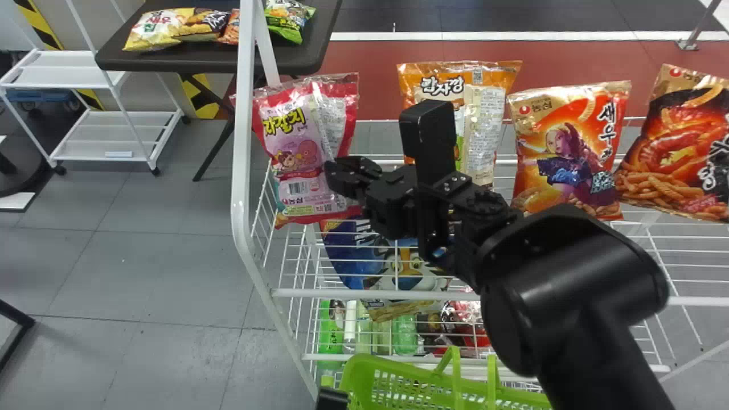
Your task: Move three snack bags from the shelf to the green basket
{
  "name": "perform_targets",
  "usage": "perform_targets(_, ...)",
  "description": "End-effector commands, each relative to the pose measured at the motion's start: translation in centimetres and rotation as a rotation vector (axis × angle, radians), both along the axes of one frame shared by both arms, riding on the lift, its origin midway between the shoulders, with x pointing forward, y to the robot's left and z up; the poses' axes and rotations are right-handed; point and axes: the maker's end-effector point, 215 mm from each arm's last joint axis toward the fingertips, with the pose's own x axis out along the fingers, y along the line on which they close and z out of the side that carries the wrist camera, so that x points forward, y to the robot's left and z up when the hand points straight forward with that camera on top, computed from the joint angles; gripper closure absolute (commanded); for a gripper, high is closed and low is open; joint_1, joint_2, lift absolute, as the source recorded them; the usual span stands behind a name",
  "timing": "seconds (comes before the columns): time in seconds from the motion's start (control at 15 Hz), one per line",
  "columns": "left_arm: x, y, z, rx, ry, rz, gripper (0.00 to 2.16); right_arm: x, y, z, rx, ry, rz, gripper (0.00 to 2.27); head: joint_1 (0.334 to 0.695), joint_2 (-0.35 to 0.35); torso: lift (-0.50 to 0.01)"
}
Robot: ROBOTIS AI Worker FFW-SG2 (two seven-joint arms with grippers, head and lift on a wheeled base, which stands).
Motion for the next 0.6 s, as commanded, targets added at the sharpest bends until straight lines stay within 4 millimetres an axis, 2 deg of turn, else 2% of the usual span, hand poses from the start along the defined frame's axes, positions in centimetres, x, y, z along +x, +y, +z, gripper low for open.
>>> perform_targets(0.0,0.1,0.0,-0.1,0.002,-0.001,0.000,1.76,-2.0,-1.6,2.9,0.047,-0.033,-0.038,2.13,0.695,0.060,-0.048)
perform_targets(0.2,0.3,0.0,0.0,0.003,-0.004,-0.001,1.76,-4.9,-7.6,4.0,0.031,-0.039,-0.100,2.13,0.695,0.018,-0.048)
perform_targets(0.27,0.5,0.0,0.0,0.001,-0.006,0.000,1.76,-6.0,-9.7,5.4,0.023,-0.061,-0.127,2.13,0.695,-0.006,-0.048)
perform_targets(0.53,1.1,-0.1,0.1,-0.002,-0.010,0.011,1.76,-10.3,-18.9,6.6,0.006,-0.040,-0.229,2.13,0.695,-0.198,-0.048)
